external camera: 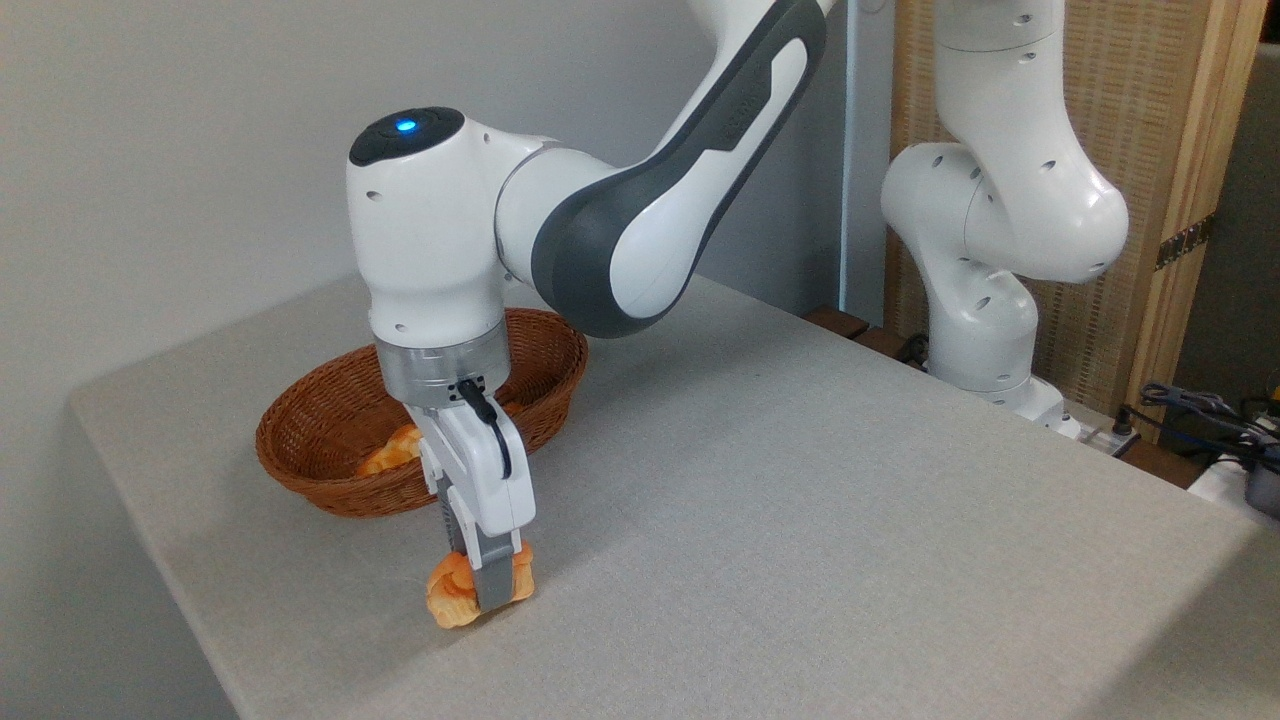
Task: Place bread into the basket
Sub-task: 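Close the gripper fingers on the bread roll, then lift the bread roll and carry it over the wicker basket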
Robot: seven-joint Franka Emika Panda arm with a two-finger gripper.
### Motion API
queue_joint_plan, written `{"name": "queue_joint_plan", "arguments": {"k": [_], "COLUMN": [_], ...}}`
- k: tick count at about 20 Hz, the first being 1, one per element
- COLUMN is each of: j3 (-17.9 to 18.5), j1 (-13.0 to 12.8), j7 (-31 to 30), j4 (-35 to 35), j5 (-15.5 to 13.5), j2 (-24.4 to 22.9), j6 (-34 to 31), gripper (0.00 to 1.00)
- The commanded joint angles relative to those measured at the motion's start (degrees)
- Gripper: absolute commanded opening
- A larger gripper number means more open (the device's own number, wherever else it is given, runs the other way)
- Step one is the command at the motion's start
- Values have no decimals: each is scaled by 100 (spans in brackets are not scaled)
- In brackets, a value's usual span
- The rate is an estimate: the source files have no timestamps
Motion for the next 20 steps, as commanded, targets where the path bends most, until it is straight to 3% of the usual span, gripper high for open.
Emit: {"name": "queue_joint_plan", "arguments": {"k": [1, 4, 9, 13, 15, 18, 20], "j3": [22, 58, -109, -635, -1223, -1699, -1884], "j1": [-5, -4, -5, -13, -13, -13, -13], "j7": [-11, -98, -564, -1003, -1730, -2330, -2515], "j4": [657, 1133, 1337, 1337, 1328, 1293, 1275], "j5": [-460, -909, -1068, -1095, -1077, -1042, -1025], "j2": [-99, -108, -336, -450, -442, -433, -433], "j6": [-1196, -1918, -2447, -2781, -2817, -2817, -2808], "gripper": [34, 34, 40, 41, 42, 57, 84]}}
